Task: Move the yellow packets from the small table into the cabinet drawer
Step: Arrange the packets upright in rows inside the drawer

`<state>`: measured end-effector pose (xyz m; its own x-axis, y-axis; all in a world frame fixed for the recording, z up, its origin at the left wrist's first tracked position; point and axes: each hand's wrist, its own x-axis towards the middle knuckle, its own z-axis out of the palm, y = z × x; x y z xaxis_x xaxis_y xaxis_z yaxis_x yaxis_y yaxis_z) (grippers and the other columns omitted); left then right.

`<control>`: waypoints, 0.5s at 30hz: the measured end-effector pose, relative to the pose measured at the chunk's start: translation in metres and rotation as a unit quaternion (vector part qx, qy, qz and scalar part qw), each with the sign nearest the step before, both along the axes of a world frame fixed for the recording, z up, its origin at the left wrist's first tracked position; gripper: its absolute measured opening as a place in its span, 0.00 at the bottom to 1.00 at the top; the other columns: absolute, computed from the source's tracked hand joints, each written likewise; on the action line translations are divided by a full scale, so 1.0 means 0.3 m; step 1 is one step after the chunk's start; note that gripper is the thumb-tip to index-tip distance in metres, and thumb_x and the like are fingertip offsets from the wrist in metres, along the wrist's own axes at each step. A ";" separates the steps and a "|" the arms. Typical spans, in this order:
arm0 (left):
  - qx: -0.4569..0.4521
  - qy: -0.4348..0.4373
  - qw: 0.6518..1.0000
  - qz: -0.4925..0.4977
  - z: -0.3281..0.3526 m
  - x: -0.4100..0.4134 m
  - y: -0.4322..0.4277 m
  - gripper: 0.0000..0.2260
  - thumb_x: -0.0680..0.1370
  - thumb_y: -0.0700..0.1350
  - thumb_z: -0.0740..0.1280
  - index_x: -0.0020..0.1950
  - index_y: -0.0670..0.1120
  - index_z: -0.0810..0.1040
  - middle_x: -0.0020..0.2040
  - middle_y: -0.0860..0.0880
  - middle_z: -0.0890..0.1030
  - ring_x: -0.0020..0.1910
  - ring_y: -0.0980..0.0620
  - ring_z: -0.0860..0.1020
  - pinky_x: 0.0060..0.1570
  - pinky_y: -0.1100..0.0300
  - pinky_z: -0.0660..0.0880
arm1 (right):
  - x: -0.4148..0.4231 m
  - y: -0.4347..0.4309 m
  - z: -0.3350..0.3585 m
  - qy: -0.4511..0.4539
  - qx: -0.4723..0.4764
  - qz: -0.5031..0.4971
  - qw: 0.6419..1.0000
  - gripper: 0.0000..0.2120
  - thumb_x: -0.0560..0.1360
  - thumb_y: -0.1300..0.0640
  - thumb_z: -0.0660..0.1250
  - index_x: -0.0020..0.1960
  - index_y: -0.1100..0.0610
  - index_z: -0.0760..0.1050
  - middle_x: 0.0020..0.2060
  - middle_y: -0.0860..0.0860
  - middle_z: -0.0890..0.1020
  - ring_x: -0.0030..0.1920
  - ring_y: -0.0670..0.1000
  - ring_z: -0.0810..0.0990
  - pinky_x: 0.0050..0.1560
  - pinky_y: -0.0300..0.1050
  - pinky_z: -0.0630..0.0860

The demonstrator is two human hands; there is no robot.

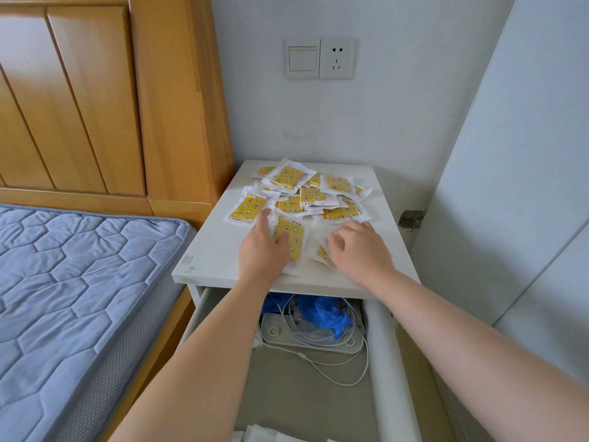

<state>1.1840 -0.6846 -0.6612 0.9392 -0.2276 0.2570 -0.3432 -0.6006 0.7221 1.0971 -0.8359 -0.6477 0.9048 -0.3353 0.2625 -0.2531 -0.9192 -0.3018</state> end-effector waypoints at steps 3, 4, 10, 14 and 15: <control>0.003 -0.002 1.000 0.005 -0.003 0.009 -0.004 0.24 0.79 0.48 0.63 0.73 0.51 0.60 0.55 0.46 0.80 0.51 0.45 0.78 0.44 0.57 0.70 | 0.056 -0.048 0.099 0.073 0.001 0.042 0.996 0.25 0.73 0.65 0.60 0.70 0.53 0.68 0.74 0.51 0.62 0.73 0.54 0.56 0.71 0.48 0.57; 0.004 -0.004 1.000 0.006 -0.004 0.010 -0.004 0.24 0.79 0.49 0.63 0.73 0.51 0.61 0.55 0.46 0.80 0.51 0.45 0.78 0.44 0.57 0.70 | 0.078 -0.064 0.130 0.128 0.013 0.061 0.990 0.29 0.72 0.67 0.61 0.72 0.52 0.64 0.74 0.52 0.60 0.74 0.54 0.56 0.71 0.49 0.58; -0.004 -0.007 1.000 0.010 -0.007 0.009 -0.001 0.24 0.79 0.48 0.63 0.74 0.51 0.61 0.58 0.46 0.79 0.52 0.45 0.78 0.46 0.57 0.71 | 0.169 -0.088 0.204 0.420 -0.097 0.159 0.888 0.44 0.69 0.62 0.74 0.77 0.48 0.53 0.74 0.49 0.61 0.72 0.54 0.63 0.68 0.54 0.67; -0.003 -0.008 1.000 0.012 -0.009 0.012 -0.001 0.24 0.79 0.48 0.63 0.74 0.52 0.60 0.61 0.46 0.78 0.55 0.45 0.77 0.49 0.56 0.71 | 0.182 -0.052 0.201 0.388 -0.192 0.143 0.890 0.40 0.66 0.55 0.77 0.72 0.49 0.61 0.66 0.52 0.68 0.66 0.56 0.68 0.62 0.53 0.72; -0.001 -0.010 1.000 0.011 -0.010 0.013 -0.001 0.24 0.79 0.48 0.63 0.74 0.51 0.60 0.62 0.46 0.78 0.56 0.45 0.77 0.49 0.56 0.71 | 0.183 -0.050 0.205 0.383 -0.212 0.138 0.888 0.36 0.65 0.51 0.78 0.68 0.50 0.65 0.62 0.52 0.70 0.65 0.56 0.68 0.62 0.53 0.70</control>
